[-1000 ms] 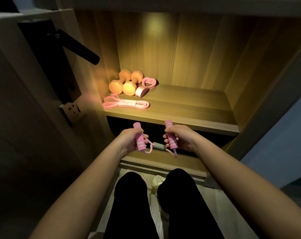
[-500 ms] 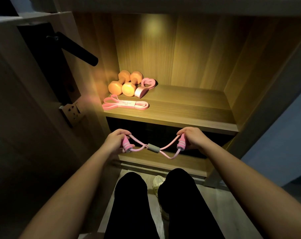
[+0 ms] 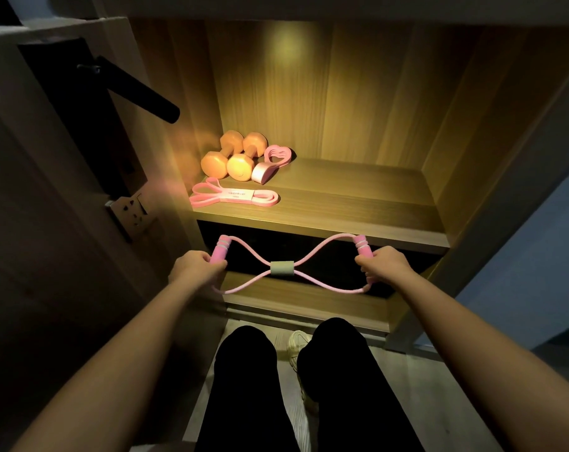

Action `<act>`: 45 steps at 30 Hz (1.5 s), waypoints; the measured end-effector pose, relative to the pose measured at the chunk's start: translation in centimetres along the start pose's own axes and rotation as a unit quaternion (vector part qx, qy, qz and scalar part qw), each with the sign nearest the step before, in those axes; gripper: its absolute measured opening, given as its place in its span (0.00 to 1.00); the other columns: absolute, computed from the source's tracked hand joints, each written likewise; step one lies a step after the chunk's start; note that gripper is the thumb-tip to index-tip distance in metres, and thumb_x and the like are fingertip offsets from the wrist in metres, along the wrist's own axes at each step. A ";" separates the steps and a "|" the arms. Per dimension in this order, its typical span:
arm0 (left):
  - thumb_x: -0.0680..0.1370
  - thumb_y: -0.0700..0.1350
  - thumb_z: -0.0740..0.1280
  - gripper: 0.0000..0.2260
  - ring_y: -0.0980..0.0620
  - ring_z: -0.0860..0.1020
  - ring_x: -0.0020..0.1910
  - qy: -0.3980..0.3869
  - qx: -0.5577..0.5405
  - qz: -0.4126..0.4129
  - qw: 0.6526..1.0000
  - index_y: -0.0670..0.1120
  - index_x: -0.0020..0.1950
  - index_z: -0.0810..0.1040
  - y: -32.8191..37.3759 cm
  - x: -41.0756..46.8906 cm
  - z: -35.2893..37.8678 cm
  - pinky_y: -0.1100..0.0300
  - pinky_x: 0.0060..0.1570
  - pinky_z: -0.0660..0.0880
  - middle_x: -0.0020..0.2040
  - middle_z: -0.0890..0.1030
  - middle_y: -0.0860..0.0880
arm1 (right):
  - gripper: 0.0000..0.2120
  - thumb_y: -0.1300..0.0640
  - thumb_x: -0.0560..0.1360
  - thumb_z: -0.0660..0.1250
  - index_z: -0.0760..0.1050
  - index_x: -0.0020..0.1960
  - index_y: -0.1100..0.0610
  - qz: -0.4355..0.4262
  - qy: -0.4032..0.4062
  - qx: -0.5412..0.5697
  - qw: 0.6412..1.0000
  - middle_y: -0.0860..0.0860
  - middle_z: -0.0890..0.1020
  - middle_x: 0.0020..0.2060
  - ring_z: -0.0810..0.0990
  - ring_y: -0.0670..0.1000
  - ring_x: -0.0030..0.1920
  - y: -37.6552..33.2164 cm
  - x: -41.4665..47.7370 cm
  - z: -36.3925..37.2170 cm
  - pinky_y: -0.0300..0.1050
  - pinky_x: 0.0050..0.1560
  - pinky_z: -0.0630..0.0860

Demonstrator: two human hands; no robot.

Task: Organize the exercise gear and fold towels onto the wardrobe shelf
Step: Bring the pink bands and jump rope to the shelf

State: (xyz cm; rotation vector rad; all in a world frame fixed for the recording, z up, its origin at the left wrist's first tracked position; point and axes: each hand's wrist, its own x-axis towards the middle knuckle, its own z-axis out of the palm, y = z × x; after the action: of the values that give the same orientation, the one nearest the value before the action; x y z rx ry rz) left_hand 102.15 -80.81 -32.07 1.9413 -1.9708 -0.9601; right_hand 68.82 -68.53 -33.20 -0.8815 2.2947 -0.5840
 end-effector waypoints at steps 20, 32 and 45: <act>0.80 0.34 0.61 0.08 0.46 0.73 0.35 -0.154 -0.351 -0.020 0.923 0.36 0.58 0.76 6.7 -5.3 7.0 0.58 0.32 0.66 0.46 0.76 0.36 | 0.07 0.65 0.78 0.65 0.75 0.54 0.67 0.040 -0.237 0.418 0.876 0.60 0.83 0.44 0.83 0.54 0.42 -6.5 -3.0 7.3 0.51 0.44 0.82; 0.78 0.39 0.68 0.08 0.53 0.78 0.49 -0.015 -0.209 0.081 0.974 0.45 0.56 0.81 3.8 -3.0 7.2 0.62 0.47 0.76 0.53 0.82 0.48 | 0.11 0.67 0.74 0.70 0.76 0.56 0.66 -0.018 -0.222 0.395 0.891 0.60 0.82 0.44 0.82 0.54 0.40 -6.5 -3.5 5.0 0.50 0.43 0.81; 0.75 0.38 0.72 0.13 0.62 0.79 0.52 -0.056 -0.327 0.215 0.918 0.55 0.52 0.79 2.4 -1.0 6.2 0.69 0.46 0.76 0.48 0.82 0.58 | 0.19 0.64 0.70 0.67 0.72 0.59 0.68 -0.014 -0.341 0.586 0.735 0.63 0.84 0.45 0.86 0.55 0.43 -6.5 -3.2 0.3 0.48 0.41 0.83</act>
State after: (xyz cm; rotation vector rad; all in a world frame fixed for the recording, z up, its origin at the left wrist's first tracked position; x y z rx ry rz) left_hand 96.76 -78.21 -35.11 1.0596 -1.7010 -1.3814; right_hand 73.77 -70.78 -28.38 -0.3425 0.8874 -1.2422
